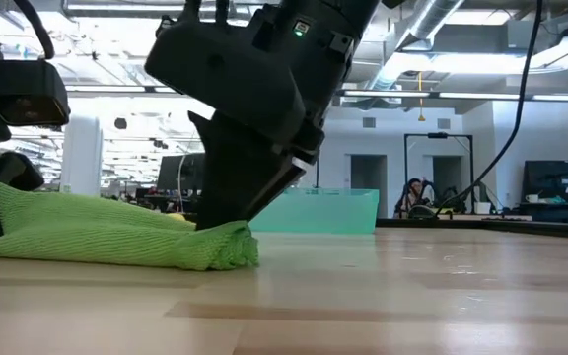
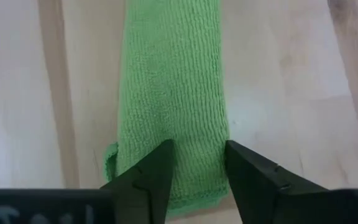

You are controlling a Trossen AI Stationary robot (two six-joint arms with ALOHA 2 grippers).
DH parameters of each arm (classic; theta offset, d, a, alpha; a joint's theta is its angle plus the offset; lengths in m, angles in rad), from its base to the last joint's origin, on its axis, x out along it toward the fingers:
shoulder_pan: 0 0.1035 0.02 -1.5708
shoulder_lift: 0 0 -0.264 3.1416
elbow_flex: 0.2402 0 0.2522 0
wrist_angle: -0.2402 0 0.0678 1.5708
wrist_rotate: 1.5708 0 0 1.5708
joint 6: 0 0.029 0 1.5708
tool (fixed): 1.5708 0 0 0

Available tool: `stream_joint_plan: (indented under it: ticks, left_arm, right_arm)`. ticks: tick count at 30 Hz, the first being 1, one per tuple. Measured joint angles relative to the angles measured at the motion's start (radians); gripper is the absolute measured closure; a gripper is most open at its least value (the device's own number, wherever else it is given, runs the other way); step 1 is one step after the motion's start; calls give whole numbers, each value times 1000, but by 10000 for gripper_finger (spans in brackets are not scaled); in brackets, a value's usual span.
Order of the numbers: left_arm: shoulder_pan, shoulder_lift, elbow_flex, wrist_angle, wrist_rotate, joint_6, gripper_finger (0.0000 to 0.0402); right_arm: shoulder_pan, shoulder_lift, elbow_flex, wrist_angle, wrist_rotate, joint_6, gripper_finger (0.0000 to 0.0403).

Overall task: Roll microfiber towels into tight, uniform cylinder then place into a basket
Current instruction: Put the rolled green microfiber towel into the green bin

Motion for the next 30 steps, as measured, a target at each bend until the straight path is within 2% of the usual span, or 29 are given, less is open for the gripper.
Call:
stream_joint_plan:
  ticks: [12, 21, 26, 30]
  left_arm:
    - [0, 0, 0, -3, 5, -181, 378]
    - [0, 0, 0, -3, 4, -215, 377]
    - [0, 0, 0, -3, 4, -211, 377]
    - [0, 0, 0, -3, 3, -208, 377]
  right_arm:
    - [12, -2, 55, -171, 80, -1, 280]
    - [11, -3, 68, -226, 148, 7, 288]
    - [16, -24, 70, -318, 218, 48, 288]
    - [31, -68, 72, -403, 334, 60, 288]
